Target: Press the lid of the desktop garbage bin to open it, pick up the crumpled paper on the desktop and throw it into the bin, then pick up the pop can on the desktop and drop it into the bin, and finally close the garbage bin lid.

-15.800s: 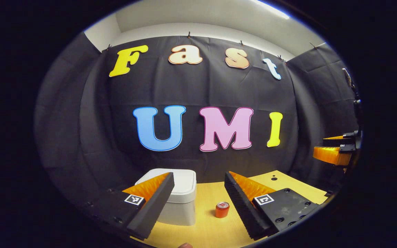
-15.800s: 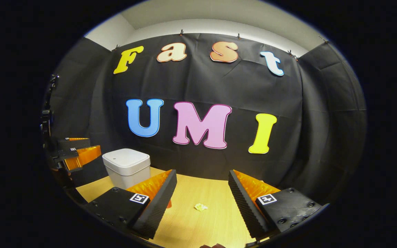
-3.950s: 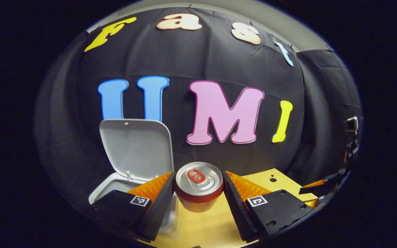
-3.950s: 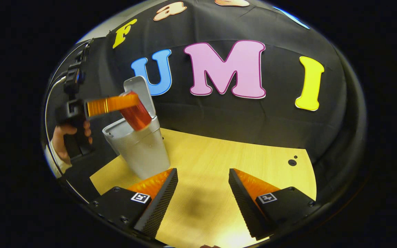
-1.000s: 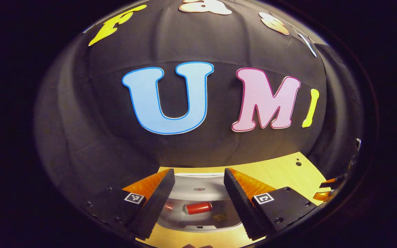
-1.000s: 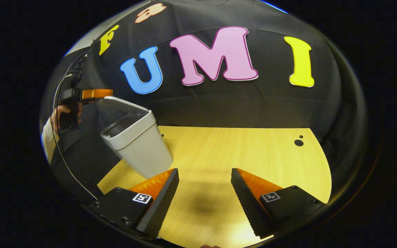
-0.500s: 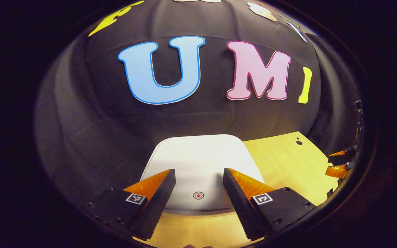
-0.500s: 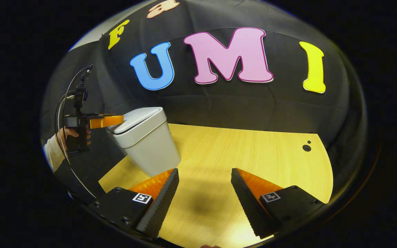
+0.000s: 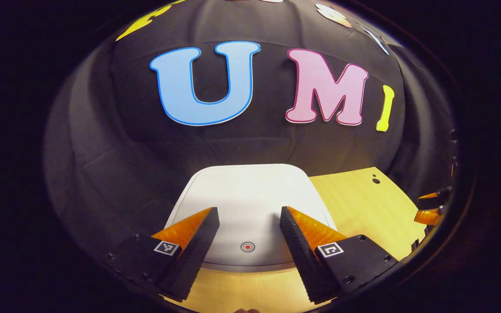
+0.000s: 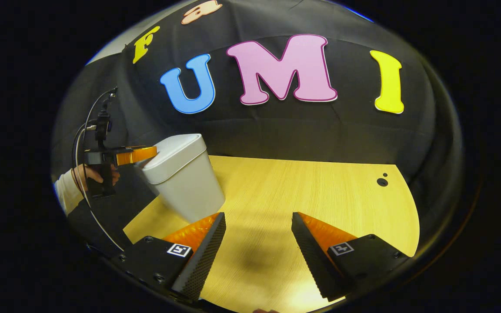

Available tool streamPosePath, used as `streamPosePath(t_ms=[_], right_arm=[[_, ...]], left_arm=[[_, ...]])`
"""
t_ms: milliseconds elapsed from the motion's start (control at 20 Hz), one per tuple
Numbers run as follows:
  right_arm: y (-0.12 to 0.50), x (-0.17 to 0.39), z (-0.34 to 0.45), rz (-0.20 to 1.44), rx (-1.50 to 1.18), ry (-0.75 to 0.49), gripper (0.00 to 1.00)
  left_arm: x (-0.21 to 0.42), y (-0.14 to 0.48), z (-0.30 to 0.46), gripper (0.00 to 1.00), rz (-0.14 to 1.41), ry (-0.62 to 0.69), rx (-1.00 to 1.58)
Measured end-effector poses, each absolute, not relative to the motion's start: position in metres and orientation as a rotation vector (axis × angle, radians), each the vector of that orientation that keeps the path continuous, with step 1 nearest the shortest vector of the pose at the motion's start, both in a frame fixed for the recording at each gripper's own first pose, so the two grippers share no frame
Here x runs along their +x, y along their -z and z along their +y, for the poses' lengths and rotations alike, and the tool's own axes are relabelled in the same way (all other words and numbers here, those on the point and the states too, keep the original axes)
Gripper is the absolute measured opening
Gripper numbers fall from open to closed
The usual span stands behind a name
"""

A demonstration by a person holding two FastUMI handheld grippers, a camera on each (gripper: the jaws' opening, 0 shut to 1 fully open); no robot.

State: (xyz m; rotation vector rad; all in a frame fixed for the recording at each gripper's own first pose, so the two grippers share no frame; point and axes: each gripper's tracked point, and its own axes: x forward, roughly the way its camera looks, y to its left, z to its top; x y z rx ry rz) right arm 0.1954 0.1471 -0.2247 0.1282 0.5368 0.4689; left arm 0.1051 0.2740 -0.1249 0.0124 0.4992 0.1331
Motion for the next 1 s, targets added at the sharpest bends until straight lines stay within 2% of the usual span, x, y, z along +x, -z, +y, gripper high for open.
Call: streamPosePath(t_ms=[150,400,600,1000], right_arm=[[0.222,0.188,0.144,0.533,0.122,-0.466,0.99],[0.206,0.183,0.134,0.492,0.111,-0.434,0.99],[0.189,0.174,0.135,0.458,0.105,-0.417,0.99],[0.119,0.147,0.144,0.259,0.083,-0.334,0.99]], left_arm=[[0.104,0.116,0.276,0.99,0.457,-0.123,0.039],[0.098,0.077,0.282,0.96,0.342,-0.189,0.026],[0.082,0.049,0.262,0.96,0.290,-0.150,0.077],[0.013,0.005,0.185,0.99,0.176,-0.060,0.103]])
